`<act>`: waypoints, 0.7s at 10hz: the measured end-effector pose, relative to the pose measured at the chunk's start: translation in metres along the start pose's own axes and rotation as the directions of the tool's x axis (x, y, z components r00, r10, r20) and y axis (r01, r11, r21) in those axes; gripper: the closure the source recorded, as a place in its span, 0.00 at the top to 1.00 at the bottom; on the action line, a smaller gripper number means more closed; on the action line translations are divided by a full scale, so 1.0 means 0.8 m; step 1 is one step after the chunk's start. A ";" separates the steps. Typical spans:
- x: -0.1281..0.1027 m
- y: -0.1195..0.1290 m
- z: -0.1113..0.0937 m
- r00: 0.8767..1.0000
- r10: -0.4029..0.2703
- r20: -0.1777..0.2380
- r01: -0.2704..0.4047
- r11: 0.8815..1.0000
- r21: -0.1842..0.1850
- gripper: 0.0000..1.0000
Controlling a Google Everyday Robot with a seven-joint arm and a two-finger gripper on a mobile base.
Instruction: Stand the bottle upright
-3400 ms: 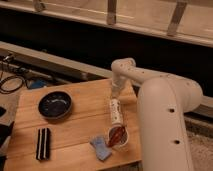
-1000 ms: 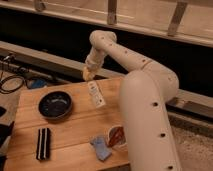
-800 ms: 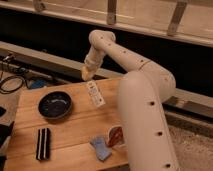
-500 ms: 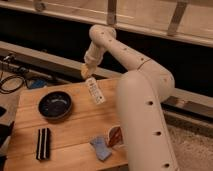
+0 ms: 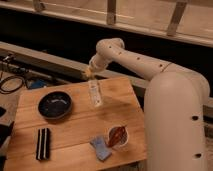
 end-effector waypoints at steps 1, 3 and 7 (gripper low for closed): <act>-0.006 -0.002 0.000 1.000 -0.002 -0.006 0.002 1.000 0.014 0.00; -0.018 -0.007 0.000 1.000 -0.012 -0.010 0.012 0.999 0.036 0.00; -0.051 -0.025 0.001 0.998 -0.064 -0.004 0.064 0.994 0.087 0.00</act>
